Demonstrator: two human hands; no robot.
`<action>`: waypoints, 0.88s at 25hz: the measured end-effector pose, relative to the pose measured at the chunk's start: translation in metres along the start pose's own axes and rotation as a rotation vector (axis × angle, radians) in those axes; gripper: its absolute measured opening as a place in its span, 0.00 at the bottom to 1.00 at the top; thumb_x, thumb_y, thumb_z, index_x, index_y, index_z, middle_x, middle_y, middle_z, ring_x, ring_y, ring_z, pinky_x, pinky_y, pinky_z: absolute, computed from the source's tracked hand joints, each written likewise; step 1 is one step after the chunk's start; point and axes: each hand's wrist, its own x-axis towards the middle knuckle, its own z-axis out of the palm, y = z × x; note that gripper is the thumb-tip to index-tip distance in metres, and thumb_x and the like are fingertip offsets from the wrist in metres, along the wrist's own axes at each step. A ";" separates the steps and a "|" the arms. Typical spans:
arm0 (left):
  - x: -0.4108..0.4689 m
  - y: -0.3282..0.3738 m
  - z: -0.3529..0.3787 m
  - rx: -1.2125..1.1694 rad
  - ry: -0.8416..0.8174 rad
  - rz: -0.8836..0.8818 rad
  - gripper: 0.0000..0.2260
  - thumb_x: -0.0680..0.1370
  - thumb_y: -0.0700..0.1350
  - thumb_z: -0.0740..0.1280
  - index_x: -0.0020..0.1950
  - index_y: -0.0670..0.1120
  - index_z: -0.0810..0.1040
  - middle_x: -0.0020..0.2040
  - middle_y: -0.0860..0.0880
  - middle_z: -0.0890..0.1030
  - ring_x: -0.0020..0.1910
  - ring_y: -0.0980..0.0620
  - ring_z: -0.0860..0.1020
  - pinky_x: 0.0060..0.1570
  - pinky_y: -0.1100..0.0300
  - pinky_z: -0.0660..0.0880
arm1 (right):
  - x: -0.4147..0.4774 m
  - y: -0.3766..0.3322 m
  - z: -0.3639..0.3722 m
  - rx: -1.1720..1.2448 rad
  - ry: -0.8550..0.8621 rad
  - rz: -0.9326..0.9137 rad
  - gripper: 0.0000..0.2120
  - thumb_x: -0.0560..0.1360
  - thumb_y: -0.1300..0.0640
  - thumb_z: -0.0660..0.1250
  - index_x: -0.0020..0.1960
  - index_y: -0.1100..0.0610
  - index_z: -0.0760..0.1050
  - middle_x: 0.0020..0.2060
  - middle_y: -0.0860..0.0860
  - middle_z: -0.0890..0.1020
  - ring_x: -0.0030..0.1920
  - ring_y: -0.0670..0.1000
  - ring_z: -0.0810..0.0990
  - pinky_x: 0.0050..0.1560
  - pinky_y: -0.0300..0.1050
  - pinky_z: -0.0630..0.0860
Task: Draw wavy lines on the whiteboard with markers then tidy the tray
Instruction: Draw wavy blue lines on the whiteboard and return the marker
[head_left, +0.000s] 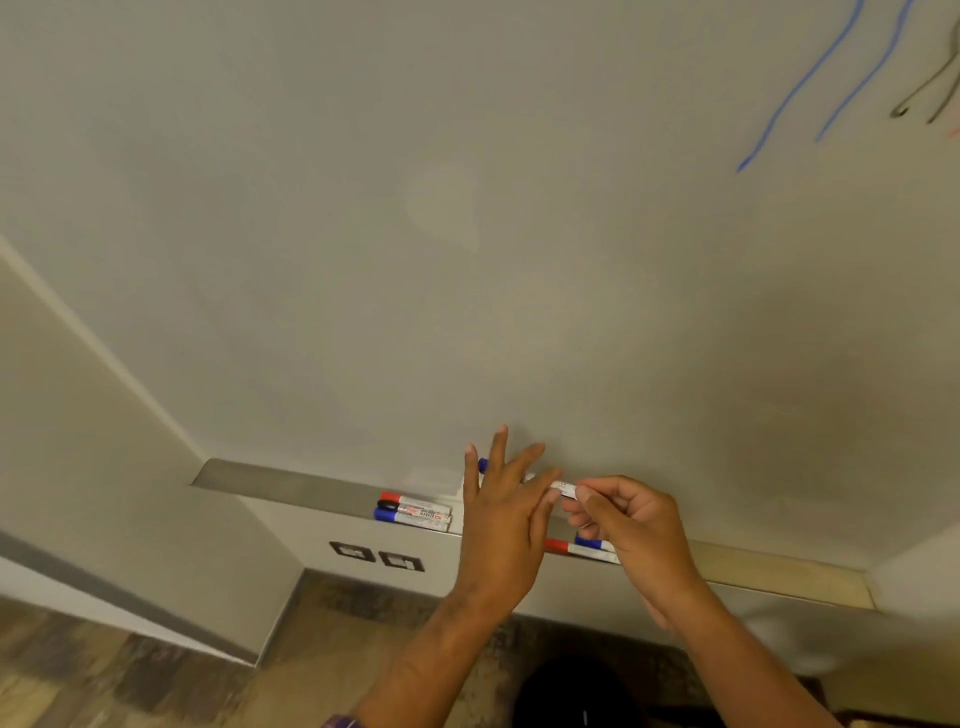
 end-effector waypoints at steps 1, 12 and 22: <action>-0.005 -0.010 0.006 0.037 -0.031 0.060 0.14 0.87 0.51 0.61 0.68 0.53 0.82 0.74 0.51 0.79 0.84 0.48 0.62 0.85 0.44 0.50 | 0.002 0.007 0.003 0.022 -0.017 0.037 0.05 0.81 0.60 0.70 0.53 0.56 0.85 0.42 0.53 0.89 0.43 0.54 0.87 0.44 0.42 0.84; -0.042 -0.113 0.067 0.126 -0.375 0.039 0.16 0.72 0.39 0.82 0.59 0.47 0.87 0.55 0.46 0.86 0.53 0.46 0.85 0.57 0.59 0.80 | 0.017 0.134 0.022 -0.805 -0.151 0.208 0.18 0.84 0.52 0.64 0.73 0.51 0.73 0.69 0.50 0.78 0.69 0.51 0.76 0.71 0.46 0.71; -0.041 -0.153 0.104 0.244 -0.555 -0.032 0.16 0.74 0.36 0.79 0.61 0.44 0.86 0.57 0.44 0.85 0.56 0.45 0.83 0.60 0.55 0.80 | 0.020 0.176 0.021 -1.243 -0.350 0.174 0.32 0.84 0.47 0.59 0.83 0.53 0.52 0.83 0.50 0.57 0.82 0.53 0.56 0.81 0.51 0.53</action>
